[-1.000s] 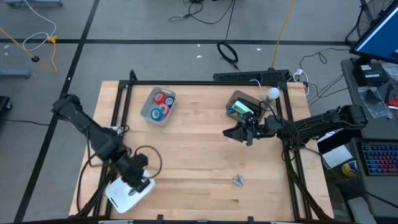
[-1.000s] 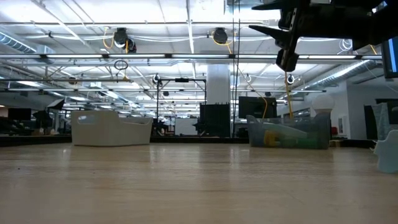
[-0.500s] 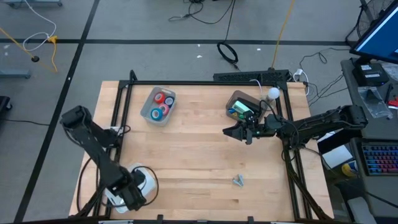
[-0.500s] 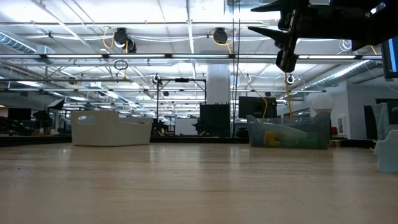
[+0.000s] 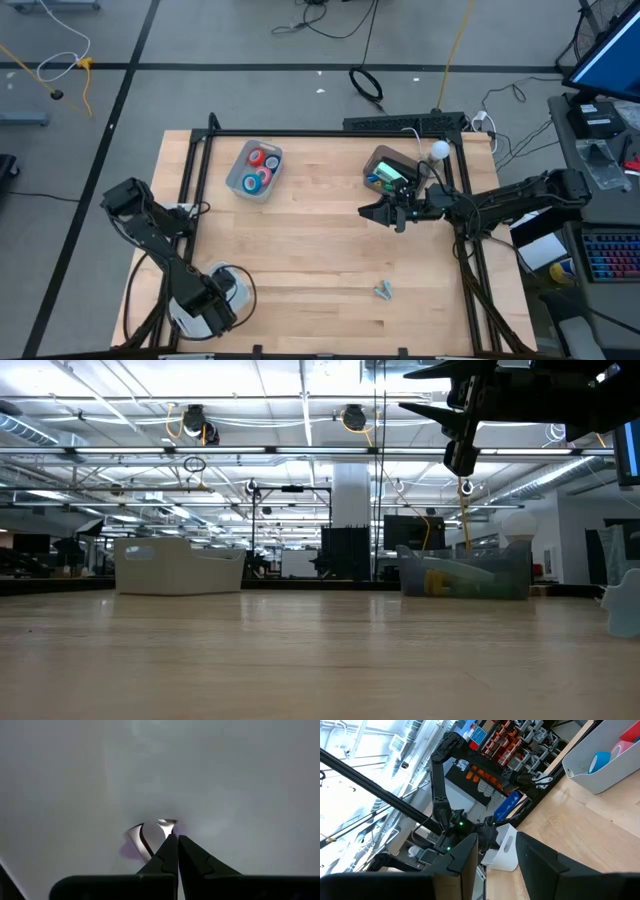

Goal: Pick and place Stapler, Stapler remover, tape
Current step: Put the purple staple remover into the white bin, then put the gray staple remover into the white bin

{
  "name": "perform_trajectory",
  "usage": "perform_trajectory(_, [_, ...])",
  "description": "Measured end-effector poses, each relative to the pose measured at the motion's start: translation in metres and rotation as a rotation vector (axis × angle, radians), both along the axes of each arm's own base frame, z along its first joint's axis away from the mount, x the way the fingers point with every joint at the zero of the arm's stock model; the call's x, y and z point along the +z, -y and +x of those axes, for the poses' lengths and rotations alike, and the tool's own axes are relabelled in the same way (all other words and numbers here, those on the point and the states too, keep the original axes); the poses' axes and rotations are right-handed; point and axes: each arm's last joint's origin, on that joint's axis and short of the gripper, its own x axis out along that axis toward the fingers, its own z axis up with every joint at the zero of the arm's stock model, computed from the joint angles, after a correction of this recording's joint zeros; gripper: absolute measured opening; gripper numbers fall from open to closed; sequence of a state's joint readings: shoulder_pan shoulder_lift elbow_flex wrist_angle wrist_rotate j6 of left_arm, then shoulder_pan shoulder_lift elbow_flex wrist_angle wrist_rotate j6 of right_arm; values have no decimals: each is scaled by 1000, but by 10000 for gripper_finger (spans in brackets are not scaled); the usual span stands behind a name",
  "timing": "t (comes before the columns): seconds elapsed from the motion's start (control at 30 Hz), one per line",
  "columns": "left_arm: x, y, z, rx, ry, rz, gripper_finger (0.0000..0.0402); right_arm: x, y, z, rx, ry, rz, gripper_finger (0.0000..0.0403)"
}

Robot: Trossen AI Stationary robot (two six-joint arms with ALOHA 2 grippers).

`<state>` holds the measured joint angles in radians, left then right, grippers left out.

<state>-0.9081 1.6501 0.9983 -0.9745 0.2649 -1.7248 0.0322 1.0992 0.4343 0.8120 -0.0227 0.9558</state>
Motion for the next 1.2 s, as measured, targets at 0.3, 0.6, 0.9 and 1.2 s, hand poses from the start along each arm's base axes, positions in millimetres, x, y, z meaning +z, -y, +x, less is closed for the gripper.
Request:
perform_trajectory(0.3, [-5, 1, -1, -39, 23, -28, 4, 0, 0, 0, 0, 0, 0, 125])
perform_trajectory(0.6, [-6, 4, 2, -61, 91, -44, 57, 0, 0, 0, 0, 0, 0, 126])
perform_trajectory(0.9, [1, 4, 0, -52, 55, -106, 98, 0, 0, 0, 0, 0, 0, 125])
perform_trajectory(1.2, [30, -7, -8, 10, 93, -160, 104, 0, 0, 0, 4, 0, 0, 125])
